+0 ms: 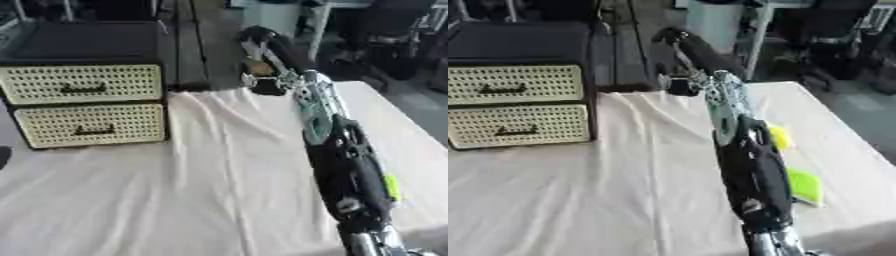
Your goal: Pick up objects from table and place into drawer.
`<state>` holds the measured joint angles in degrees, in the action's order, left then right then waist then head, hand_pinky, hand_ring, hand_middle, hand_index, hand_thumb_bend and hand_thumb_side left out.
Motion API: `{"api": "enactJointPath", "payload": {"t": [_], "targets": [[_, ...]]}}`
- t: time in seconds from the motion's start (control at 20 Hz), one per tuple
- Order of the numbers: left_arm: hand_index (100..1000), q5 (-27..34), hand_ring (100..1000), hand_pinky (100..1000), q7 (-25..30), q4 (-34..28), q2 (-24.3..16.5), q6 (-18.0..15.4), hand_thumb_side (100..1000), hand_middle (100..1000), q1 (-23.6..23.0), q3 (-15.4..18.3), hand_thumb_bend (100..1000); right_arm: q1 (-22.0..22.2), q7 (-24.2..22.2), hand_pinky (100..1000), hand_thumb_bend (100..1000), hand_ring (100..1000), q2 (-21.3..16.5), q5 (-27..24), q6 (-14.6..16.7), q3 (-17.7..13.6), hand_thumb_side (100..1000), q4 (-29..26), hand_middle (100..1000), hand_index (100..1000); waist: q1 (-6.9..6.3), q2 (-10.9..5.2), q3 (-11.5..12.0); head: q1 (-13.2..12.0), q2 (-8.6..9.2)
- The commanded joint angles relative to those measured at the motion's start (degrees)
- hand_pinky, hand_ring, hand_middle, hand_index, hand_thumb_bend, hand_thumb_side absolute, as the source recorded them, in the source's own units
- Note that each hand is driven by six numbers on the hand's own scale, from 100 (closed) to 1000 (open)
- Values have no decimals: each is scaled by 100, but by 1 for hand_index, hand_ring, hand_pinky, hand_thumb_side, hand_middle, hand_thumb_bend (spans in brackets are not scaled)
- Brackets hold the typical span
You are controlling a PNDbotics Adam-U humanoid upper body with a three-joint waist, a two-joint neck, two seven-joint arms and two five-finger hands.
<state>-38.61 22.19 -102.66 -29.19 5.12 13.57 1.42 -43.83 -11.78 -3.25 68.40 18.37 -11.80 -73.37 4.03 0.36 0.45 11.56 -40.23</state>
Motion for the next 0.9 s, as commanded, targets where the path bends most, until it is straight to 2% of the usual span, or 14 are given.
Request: {"api": "enactJointPath", "payload": {"t": [0.05,0.6,0.9], "targets": [[762,-302,100,100,58,413,-102,-95,1000,100,422,-191,456,-93,14,956,113,957,-32,-11,18,19,100,-64,871,867,-7,-69,-30,-38,-29],[777,-1138,100,100,73,2428,124,-584,1000,100,1927,-748,504,-109,31,955,114,957,70,-31,53,47,100,-50,871,867,68,-75,-138,-208,-52],[816,-1793,100,100,-105,3568,492,-855,1000,100,2638,-939,523,-157,45,955,113,955,162,-34,87,86,100,-69,871,867,108,-59,-253,-341,-33]]}}
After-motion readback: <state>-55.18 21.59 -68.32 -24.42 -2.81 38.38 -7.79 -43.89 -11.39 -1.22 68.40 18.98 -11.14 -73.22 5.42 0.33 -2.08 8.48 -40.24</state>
